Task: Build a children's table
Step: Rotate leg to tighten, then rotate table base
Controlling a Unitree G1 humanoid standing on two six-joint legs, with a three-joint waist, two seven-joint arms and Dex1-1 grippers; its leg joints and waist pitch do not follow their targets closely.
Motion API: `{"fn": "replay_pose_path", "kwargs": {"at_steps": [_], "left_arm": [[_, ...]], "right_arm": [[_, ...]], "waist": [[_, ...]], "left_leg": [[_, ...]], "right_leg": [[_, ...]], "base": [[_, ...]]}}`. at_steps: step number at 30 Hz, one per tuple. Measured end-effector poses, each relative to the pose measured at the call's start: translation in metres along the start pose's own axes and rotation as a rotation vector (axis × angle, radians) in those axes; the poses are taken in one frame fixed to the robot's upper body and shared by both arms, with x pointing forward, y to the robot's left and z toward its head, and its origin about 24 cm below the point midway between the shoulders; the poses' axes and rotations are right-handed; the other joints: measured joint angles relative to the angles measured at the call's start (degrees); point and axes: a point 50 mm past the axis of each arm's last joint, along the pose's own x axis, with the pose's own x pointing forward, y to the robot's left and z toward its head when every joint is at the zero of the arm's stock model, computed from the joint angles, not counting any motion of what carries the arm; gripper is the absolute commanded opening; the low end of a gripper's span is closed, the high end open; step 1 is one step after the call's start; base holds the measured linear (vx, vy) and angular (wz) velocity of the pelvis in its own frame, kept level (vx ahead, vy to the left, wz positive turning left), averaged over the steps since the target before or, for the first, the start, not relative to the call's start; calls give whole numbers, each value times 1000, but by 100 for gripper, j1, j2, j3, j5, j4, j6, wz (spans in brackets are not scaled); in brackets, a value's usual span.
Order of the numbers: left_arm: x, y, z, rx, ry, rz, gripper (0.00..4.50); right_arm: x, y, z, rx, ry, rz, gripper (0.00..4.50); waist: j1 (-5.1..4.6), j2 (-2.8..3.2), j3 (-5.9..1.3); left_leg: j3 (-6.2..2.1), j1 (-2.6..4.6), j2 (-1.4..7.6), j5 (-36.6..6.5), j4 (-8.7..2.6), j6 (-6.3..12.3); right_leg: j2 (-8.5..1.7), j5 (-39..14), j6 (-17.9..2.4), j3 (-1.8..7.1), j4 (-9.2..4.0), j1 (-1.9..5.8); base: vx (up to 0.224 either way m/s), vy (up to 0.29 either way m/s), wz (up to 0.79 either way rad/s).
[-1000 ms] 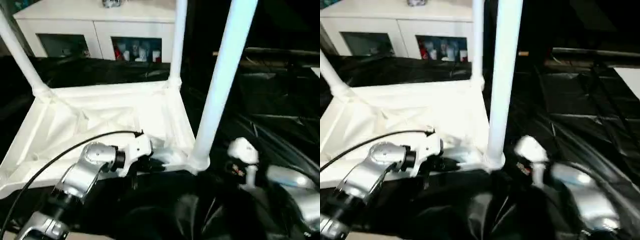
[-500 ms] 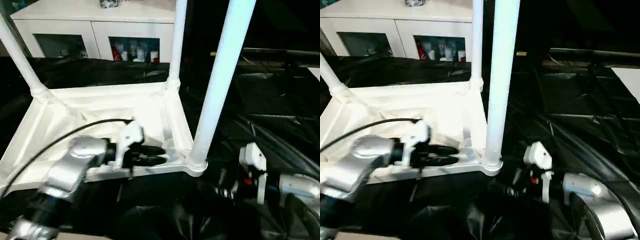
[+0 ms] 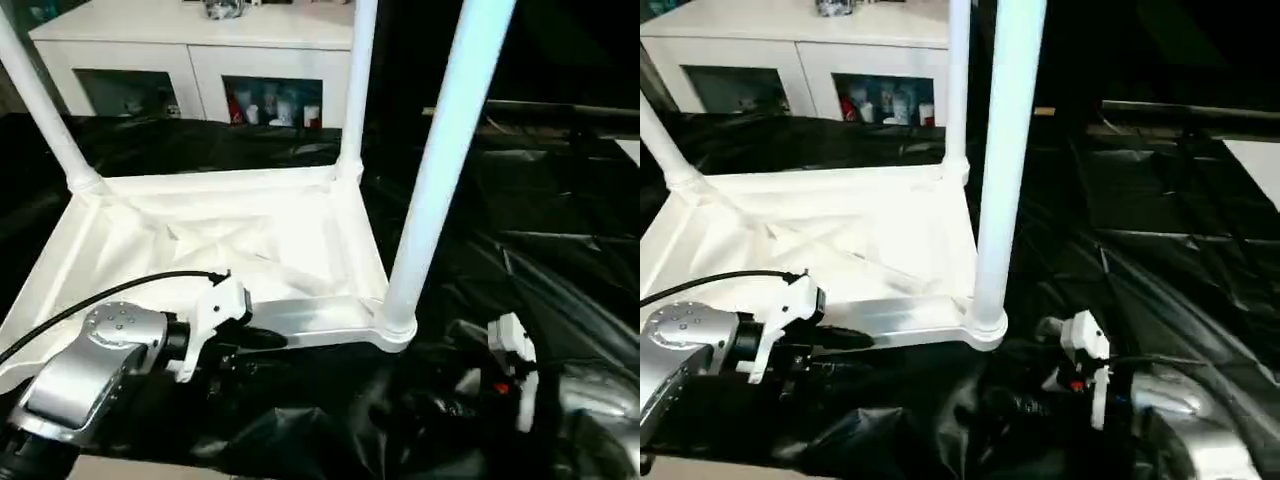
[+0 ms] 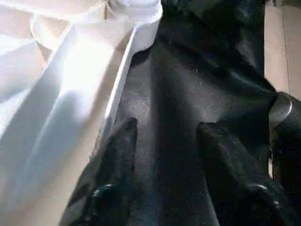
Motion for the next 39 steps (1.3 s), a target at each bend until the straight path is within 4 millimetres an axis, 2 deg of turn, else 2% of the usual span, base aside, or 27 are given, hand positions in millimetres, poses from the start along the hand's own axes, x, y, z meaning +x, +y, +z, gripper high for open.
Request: {"fn": "replay_pose_path", "kwargs": {"at_steps": [3, 6, 8, 13, 14, 17, 19, 25, 32, 39], "left_arm": [[3, 0, -3, -15, 25, 11, 268], [4, -1, -6, -23, 42, 18, 290], [5, -2, -7, -26, 47, 22, 305], [5, 2, -10, -15, 54, 76, 341], [6, 4, -10, -9, 42, 103, 362], [13, 9, -5, 3, -39, 153, 376], [15, 11, -3, 3, -86, 177, 405], [16, 14, -8, -25, -126, 245, 445], [18, 7, -9, -28, -150, 224, 445], [17, -2, -3, -8, -170, 190, 445]], "right_arm": [[19, 0, 3, 20, -29, -21, 429], [37, 11, 17, 4, -44, 24, 429], [41, 14, 21, -7, -52, 44, 429], [42, 12, 28, -56, -59, 16, 429], [43, 10, 29, -70, -62, -6, 429], [39, 0, 45, -102, -109, -81, 429], [35, -3, 54, -127, -125, -100, 429], [34, -2, 53, -134, -91, -81, 429], [38, 8, 46, -121, -86, -51, 429], [52, 24, 52, -117, -116, 23, 429]], "waist": [[-112, -1, 1], [-159, -4, 1], [-151, -8, -2], [-104, -28, -7], [-104, -28, -7], [-106, -27, -7], [-107, -29, -8], [-134, -17, -10], [-110, -6, -9], [-121, 12, -9]], "left_leg": [[-5, 3, 0, 1, 0, -1], [-13, 5, 1, 5, 0, -8], [-13, 3, 1, 5, 0, -8], [-9, -2, -1, 5, 3, -8], [-9, -4, -2, 5, 6, -8], [-8, -4, -2, 5, 15, -8], [-10, -3, -1, 5, 14, -8], [-13, -4, 2, 5, 12, -8], [-13, -4, 2, 5, 12, -8], [-14, 3, 2, 5, 10, -9]], "right_leg": [[1, 4, -2, -2, 6, -2], [6, 3, -1, -2, 8, -2], [6, 3, -1, -2, 5, -2], [4, 3, -1, 1, -8, 1], [3, 3, -1, 2, -7, 1], [2, 8, -1, 4, -5, 3], [3, 9, 0, 2, -2, 4], [7, 8, 1, 1, -1, 0], [7, 8, 1, 1, -4, 1], [7, 8, 0, 1, 3, 3]], "base": [[0, 0, 0], [0, 0, 0], [0, 0, 0], [0, 0, 0], [0, 0, 0], [0, 0, 0], [0, 0, 0], [0, 0, 0], [0, 0, 0], [0, 0, 0]]}}
